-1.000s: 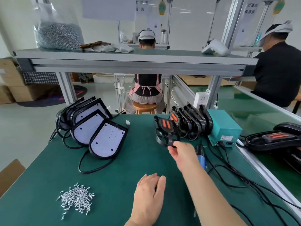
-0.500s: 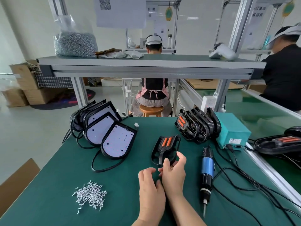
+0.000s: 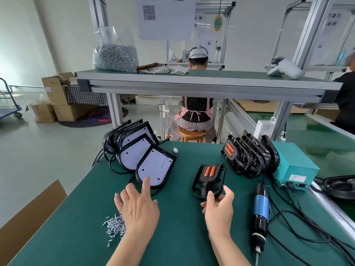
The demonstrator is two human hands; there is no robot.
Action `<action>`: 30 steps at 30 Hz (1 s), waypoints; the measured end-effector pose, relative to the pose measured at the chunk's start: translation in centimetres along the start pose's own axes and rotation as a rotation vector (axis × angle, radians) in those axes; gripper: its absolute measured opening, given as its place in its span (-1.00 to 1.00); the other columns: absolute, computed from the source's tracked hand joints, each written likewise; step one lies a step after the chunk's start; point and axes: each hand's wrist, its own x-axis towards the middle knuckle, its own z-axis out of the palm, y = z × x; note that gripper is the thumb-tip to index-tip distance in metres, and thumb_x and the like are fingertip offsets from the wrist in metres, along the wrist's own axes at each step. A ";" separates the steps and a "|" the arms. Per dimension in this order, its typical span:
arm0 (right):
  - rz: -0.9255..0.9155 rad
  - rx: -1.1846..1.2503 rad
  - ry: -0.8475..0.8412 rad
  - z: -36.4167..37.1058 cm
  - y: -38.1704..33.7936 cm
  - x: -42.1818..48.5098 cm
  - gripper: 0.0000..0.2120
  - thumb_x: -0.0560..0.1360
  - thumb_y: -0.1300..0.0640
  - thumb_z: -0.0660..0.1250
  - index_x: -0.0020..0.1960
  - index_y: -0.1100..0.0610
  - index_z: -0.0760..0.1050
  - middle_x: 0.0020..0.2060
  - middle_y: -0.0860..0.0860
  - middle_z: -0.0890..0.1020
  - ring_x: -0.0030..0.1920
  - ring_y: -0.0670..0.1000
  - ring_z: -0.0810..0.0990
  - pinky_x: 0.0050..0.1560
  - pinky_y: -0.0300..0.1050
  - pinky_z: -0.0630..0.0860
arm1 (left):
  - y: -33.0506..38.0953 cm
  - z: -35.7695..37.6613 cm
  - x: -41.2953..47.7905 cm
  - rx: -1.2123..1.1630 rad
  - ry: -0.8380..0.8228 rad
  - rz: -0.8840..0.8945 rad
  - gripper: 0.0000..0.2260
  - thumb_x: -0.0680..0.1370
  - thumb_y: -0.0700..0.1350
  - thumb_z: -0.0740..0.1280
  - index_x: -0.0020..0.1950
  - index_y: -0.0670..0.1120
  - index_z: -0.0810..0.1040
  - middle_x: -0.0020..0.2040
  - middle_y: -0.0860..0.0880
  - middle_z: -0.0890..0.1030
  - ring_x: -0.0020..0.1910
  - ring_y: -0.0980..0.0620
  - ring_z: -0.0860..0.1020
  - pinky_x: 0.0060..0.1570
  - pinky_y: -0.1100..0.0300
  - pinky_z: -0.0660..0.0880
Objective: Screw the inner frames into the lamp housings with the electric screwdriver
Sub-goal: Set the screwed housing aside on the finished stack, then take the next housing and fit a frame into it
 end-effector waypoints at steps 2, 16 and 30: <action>-0.010 0.008 0.012 0.1 0.0 0.1 -0.61 0.64 0.20 0.28 0.42 0.08 0.28 -0.08 0.13 0.62 -0.44 -0.12 0.61 -0.44 -0.32 0.46 | -0.2 0.0 1.1 0.024 -0.028 -0.024 -0.36 0.58 0.31 0.21 0.60 0.26 0.04 0.30 -0.10 0.38 0.35 -0.14 0.35 0.54 -0.19 0.01; 0.020 0.121 0.145 0.2 0.4 1.1 -0.62 0.67 0.17 0.23 0.44 0.06 0.21 -0.18 0.20 0.63 -0.49 -0.12 0.54 -0.35 -0.20 0.44 | 4.2 -0.9 -1.3 -0.113 -0.155 0.228 -0.73 0.63 0.12 0.19 0.24 0.00 0.42 0.18 -0.01 0.54 0.23 -0.07 0.47 0.15 0.04 0.37; 0.008 0.215 0.224 0.3 0.1 1.1 -0.55 0.65 0.19 0.27 0.48 0.12 0.22 -0.01 0.14 0.52 -0.32 0.03 0.60 -0.22 -0.15 0.51 | 4.6 -2.5 -5.1 -0.576 0.189 0.222 -0.78 0.55 0.08 0.42 0.09 -0.02 0.57 -0.06 0.04 0.53 -0.01 -0.08 0.49 0.00 0.01 0.46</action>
